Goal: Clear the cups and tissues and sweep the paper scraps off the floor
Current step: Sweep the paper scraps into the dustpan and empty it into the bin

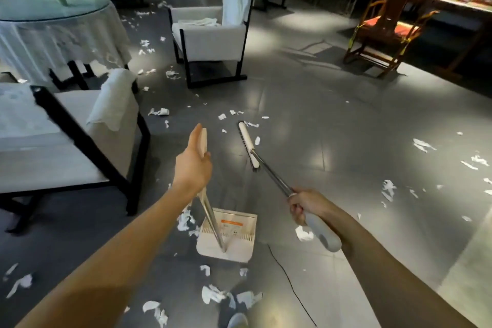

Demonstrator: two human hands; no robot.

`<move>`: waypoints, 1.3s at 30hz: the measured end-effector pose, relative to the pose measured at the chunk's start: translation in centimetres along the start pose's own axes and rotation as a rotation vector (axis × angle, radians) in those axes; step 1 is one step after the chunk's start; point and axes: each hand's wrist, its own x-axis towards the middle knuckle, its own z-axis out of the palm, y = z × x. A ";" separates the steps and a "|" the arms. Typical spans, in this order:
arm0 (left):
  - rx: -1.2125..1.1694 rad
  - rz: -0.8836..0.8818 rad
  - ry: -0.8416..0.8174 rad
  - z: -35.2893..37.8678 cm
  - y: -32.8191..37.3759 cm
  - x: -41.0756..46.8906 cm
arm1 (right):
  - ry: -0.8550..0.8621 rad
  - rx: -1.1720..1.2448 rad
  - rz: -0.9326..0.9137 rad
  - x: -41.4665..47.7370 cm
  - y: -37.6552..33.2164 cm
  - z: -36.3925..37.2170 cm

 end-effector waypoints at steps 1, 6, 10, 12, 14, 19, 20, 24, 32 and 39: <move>0.002 0.015 -0.017 1.3 1.3 2.4 | 0.016 0.018 -0.011 1.3 -1.7 -1.2; 0.029 0.083 -0.035 8.3 7.5 14.8 | 0.082 0.079 -0.048 9.2 -9.1 -7.8; 0.036 0.104 -0.089 15.0 11.5 26.2 | 0.101 0.078 -0.084 18.3 -16.1 -13.1; 0.052 0.117 -0.129 18.7 13.7 32.5 | 0.108 0.123 -0.084 23.4 -20.0 -15.9; 0.078 0.113 -0.174 22.1 16.8 38.7 | 0.103 0.157 -0.067 28.2 -24.4 -18.9; 0.112 0.138 -0.138 27.7 24.8 53.7 | 0.086 0.191 -0.025 37.8 -37.3 -26.0; 0.107 0.151 -0.123 28.5 26.0 56.4 | 0.091 0.189 -0.009 39.5 -40.0 -27.0; 0.030 0.123 -0.107 32.6 29.2 67.6 | 0.108 0.235 0.015 48.1 -49.6 -30.1; -0.015 0.146 -0.131 42.5 34.6 92.7 | 0.066 0.254 0.018 69.1 -68.0 -35.1; -0.027 0.138 -0.194 50.4 41.2 115.2 | 0.011 0.230 0.008 84.3 -84.3 -40.3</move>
